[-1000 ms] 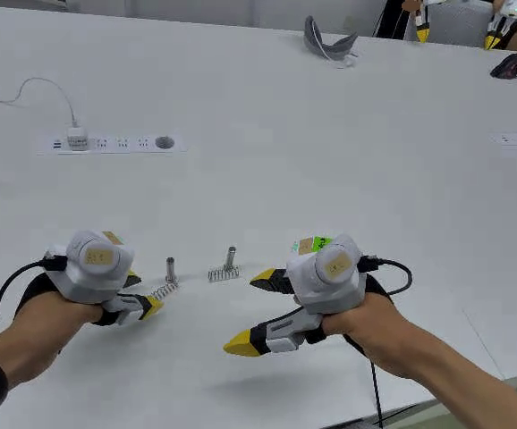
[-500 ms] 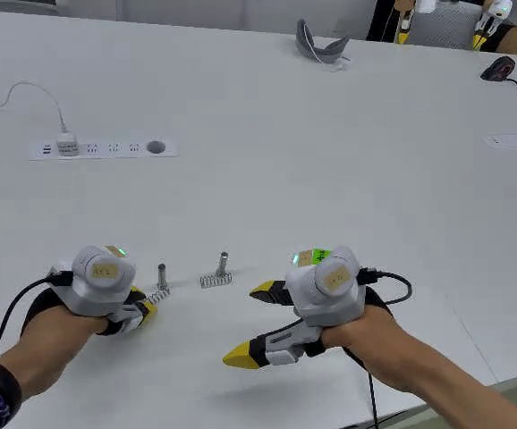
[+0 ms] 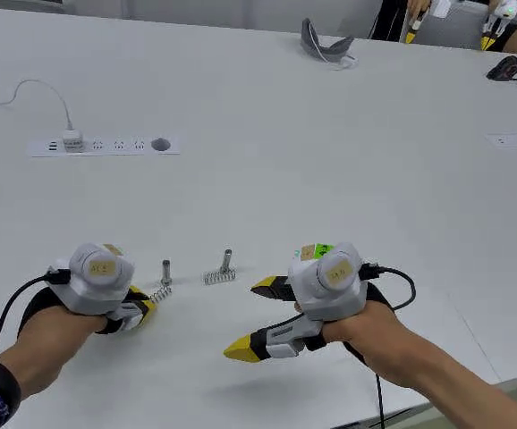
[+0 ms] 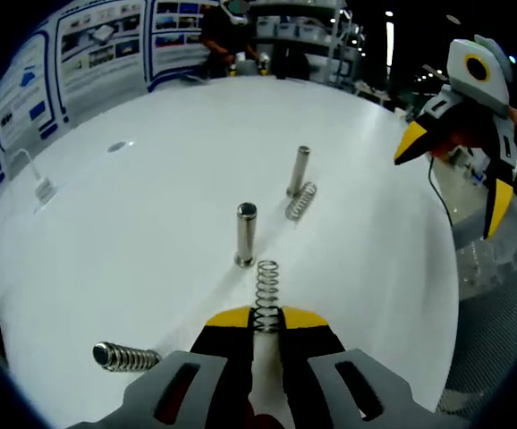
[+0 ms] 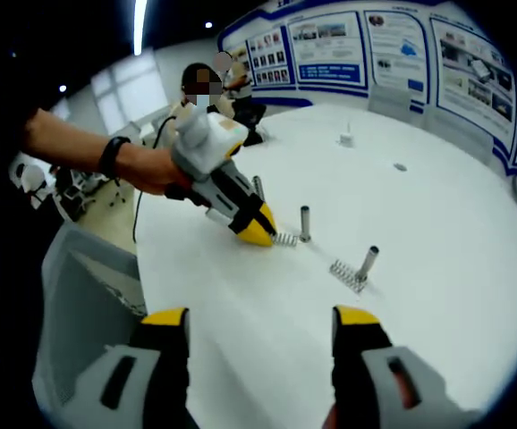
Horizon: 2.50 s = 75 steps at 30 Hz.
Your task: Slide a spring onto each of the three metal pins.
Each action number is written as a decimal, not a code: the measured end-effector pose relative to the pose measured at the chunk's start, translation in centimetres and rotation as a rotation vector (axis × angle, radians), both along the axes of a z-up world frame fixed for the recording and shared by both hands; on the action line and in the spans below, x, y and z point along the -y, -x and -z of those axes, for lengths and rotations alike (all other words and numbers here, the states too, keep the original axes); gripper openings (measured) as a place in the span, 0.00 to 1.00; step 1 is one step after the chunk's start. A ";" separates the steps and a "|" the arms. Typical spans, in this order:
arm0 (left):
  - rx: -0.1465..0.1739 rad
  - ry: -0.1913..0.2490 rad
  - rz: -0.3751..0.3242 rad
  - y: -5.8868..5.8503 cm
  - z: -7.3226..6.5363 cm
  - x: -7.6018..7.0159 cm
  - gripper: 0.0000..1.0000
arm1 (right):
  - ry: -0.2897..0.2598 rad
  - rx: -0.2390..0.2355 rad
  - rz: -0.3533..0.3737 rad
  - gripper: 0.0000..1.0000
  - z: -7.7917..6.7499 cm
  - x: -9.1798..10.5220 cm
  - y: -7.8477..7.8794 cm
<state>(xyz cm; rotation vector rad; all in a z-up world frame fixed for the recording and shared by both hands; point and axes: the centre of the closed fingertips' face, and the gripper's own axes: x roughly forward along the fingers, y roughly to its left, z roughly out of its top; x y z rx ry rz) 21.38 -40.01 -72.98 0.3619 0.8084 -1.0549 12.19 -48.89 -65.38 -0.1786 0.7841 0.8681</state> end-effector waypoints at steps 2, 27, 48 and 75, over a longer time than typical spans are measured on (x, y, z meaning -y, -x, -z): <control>0.001 0.003 0.001 0.3 -0.3 -0.2 0.10 | -0.004 -0.001 0.001 0.66 0.0 -0.2 0.0; 0.085 0.066 0.018 1.7 -5.6 -1.7 0.10 | -0.099 -0.008 0.053 0.64 -1.1 -0.9 -0.8; 0.158 0.086 0.080 3.9 -10.4 -3.0 0.10 | -0.186 -0.011 0.061 0.60 -2.6 -1.8 -1.4; 0.187 0.136 0.195 5.9 -12.6 1.1 0.10 | -0.345 -0.019 0.031 0.42 -5.7 -4.5 -3.2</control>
